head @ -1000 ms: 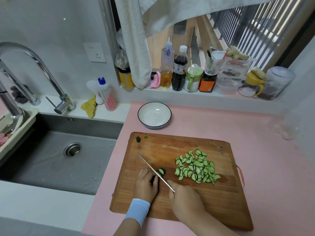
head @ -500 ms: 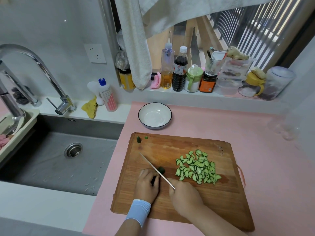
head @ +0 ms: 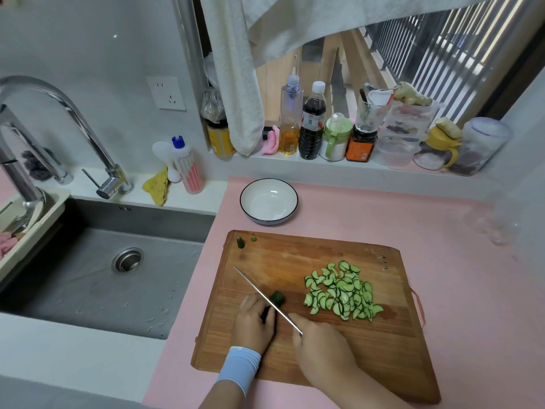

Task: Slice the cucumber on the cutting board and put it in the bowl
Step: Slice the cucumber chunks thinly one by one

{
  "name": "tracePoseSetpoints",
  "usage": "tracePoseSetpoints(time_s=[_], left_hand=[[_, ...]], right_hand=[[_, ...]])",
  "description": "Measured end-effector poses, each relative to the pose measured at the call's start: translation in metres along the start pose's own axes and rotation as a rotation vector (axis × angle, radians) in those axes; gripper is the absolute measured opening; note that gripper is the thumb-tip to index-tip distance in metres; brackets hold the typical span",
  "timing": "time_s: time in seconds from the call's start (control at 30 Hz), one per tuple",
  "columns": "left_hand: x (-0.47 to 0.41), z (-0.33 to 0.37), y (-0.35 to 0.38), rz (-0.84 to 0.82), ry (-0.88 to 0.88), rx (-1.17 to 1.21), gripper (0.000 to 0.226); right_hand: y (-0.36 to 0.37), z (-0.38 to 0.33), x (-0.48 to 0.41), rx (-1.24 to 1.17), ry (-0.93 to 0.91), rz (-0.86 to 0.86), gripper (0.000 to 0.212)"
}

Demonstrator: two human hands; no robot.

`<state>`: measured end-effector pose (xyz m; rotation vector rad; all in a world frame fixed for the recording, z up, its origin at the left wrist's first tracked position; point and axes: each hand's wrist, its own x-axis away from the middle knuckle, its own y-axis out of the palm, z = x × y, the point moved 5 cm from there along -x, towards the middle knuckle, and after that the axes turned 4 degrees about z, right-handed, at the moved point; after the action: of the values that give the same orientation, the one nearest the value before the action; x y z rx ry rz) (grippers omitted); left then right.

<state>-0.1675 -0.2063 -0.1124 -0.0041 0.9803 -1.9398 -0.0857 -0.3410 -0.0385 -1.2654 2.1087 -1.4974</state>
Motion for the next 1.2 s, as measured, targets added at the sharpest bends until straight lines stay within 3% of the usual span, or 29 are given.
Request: tracePoseSetpoints(time_s=[0.5, 0.83, 1.2], left_hand=[[0.003, -0.001, -0.001, -0.016, -0.010, -0.026, 0.017], [0.004, -0.004, -0.001, -0.011, -0.027, -0.023, 0.008], [0.003, -0.004, 0.000, -0.019, -0.035, -0.023, 0.017]], right_hand=[[0.004, -0.003, -0.015, -0.016, -0.024, -0.037, 0.037], [-0.002, -0.004, 0.003, 0.015, -0.027, 0.011, 0.046], [0.000, -0.001, -0.001, -0.028, -0.003, -0.028, 0.046]])
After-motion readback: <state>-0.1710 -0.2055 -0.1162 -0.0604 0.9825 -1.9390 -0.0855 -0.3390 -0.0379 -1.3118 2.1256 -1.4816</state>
